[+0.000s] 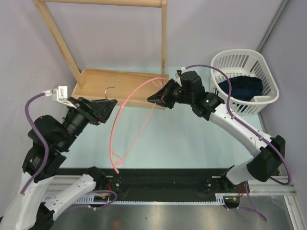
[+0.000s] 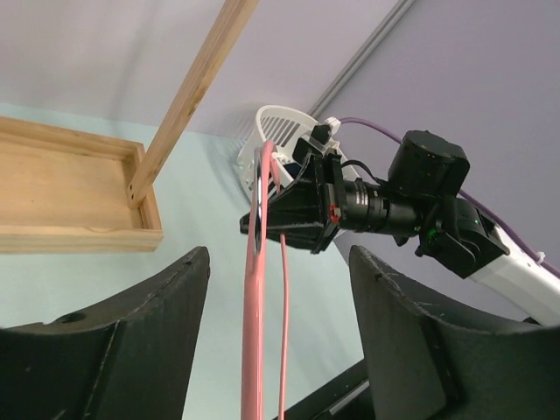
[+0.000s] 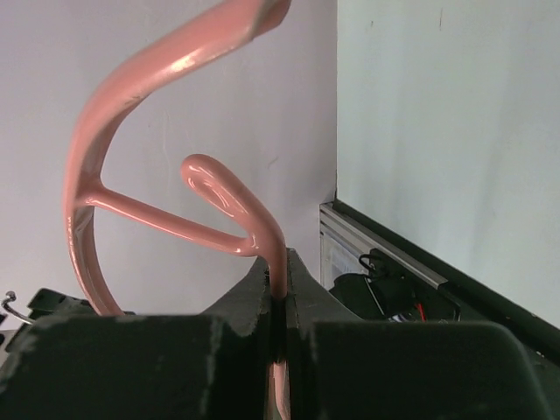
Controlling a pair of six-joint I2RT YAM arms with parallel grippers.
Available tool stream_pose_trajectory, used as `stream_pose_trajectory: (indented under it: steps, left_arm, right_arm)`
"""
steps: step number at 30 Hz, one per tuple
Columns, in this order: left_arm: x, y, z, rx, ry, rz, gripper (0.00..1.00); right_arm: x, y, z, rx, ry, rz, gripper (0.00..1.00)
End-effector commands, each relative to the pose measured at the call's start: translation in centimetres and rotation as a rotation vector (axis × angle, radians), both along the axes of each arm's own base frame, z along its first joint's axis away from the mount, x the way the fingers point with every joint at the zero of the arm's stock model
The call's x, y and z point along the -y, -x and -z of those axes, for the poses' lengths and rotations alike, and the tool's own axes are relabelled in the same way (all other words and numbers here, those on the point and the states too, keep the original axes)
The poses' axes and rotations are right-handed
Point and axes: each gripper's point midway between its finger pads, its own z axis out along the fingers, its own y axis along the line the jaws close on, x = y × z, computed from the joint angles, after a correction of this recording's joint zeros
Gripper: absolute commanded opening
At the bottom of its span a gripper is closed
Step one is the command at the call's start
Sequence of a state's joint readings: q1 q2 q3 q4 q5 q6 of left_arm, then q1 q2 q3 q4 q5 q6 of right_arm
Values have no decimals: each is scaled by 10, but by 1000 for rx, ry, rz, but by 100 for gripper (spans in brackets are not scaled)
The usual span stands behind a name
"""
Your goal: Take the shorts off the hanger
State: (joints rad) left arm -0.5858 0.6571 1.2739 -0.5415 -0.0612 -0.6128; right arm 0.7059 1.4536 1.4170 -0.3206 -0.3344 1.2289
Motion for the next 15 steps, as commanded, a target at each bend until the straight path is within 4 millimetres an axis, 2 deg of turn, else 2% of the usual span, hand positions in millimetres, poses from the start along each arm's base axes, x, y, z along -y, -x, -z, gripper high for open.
stream_pose_trajectory:
  steps: [1,4,5,6,7,8,10,11,15]
  left_arm:
    - [-17,20,-1,-12,31,-22,71]
    - [-17,34,9,-31,70,20,73]
    - [-12,36,18,-45,74,45,74]
    - [-2,45,20,-50,92,123,75]
    - [1,54,13,-17,124,161,76]
    - [9,52,26,-44,127,195,76]
    - [24,62,27,-55,164,299,77]
    - [31,62,36,-84,168,333,77]
    - [43,58,45,-147,173,373,76]
  right_arm:
    - [7,-4,-38,45,-118,1,0]
    - [13,-5,-42,43,-130,9,0]
    - [16,-8,-41,44,-129,17,0]
    - [17,-9,-42,44,-130,18,0]
    - [18,-9,-42,44,-131,18,0]
    - [21,-11,-42,43,-132,20,0]
    - [22,-13,-43,45,-135,21,0]
    - [22,-12,-43,48,-134,16,0]
    - [21,-9,-42,53,-130,1,0]
